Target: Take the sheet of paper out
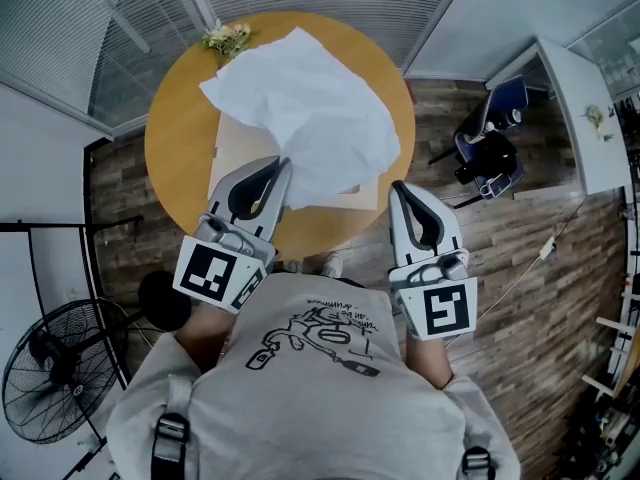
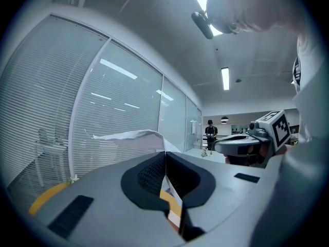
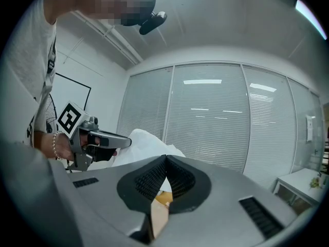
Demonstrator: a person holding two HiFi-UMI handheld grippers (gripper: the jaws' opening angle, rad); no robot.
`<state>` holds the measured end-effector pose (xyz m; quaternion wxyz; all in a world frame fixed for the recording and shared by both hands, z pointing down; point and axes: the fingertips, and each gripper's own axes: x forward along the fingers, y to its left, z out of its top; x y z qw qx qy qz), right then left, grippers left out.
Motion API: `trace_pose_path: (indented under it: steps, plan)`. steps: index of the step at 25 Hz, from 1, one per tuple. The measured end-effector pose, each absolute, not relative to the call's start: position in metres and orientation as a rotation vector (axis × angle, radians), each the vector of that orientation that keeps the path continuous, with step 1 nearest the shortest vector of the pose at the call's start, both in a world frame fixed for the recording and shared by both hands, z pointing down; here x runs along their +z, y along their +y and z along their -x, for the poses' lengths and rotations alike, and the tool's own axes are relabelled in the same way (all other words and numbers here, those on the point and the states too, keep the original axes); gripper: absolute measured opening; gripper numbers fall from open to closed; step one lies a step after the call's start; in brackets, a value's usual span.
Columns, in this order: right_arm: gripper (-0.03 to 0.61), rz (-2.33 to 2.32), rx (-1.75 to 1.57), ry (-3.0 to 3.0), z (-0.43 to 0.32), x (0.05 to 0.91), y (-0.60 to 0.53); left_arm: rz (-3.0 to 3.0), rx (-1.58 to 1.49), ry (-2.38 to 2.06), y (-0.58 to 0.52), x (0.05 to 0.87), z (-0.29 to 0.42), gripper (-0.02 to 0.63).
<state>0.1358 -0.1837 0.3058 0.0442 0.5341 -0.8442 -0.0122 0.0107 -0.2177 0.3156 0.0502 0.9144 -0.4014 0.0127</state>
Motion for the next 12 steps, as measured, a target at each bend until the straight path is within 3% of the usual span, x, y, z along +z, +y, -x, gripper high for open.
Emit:
trace_pose_path:
  steps: [12]
  plan:
    - [0.006,-1.633,-0.042,-2.574,-0.1385,0.3067,-0.1885,-2.786,0.048,-1.229,-0.2218,0.3172,-0.0121,0.020]
